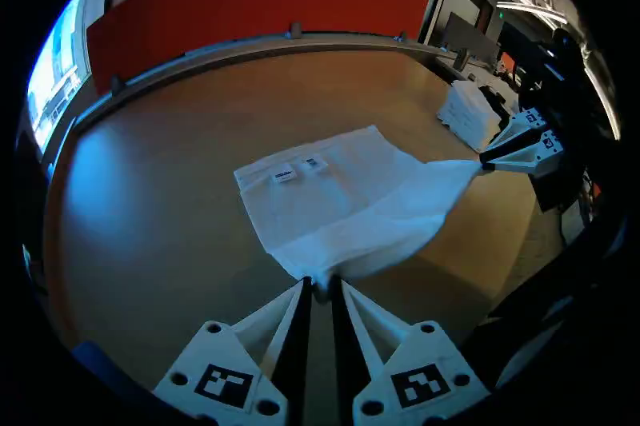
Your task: Fold towel
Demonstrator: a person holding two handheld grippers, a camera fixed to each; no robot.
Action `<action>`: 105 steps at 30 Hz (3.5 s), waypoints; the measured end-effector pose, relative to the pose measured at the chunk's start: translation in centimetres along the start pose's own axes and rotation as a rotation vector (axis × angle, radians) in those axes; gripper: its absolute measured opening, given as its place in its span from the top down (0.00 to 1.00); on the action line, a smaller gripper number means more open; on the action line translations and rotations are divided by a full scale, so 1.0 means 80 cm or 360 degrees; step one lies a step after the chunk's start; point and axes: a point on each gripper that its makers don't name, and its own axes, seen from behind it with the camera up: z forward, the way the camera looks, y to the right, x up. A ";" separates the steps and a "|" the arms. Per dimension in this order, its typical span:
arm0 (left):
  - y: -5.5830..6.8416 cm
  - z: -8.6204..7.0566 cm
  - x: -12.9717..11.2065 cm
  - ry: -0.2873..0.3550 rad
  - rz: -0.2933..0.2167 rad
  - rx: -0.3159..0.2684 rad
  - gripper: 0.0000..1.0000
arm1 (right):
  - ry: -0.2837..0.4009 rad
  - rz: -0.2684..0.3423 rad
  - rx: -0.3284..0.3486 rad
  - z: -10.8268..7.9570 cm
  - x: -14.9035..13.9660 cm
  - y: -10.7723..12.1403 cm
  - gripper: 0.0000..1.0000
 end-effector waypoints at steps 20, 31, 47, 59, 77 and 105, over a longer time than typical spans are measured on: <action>-0.006 0.018 0.022 0.0026 0.0012 -0.0007 0.83 | 0.0027 -0.0007 -0.0043 0.013 0.015 0.020 0.90; -0.006 0.018 0.021 0.0023 0.0011 -0.0004 0.83 | 0.0014 0.0005 -0.0100 0.016 0.010 0.029 0.56; -0.008 0.016 0.018 0.0018 0.0011 0.0005 0.83 | -0.0013 0.0040 -0.0085 0.027 -0.010 0.010 0.40; -0.008 0.019 0.016 0.0013 0.0013 0.0006 0.83 | -0.0081 0.0116 -0.0048 0.049 -0.051 -0.026 0.36; -0.008 0.021 0.020 0.0021 0.0007 0.0002 0.83 | -0.0217 0.0199 0.0038 0.067 -0.106 -0.080 0.36; -0.006 0.019 0.013 0.0025 0.0005 -0.0009 0.83 | -0.0338 0.0228 0.0055 0.071 -0.147 -0.108 0.36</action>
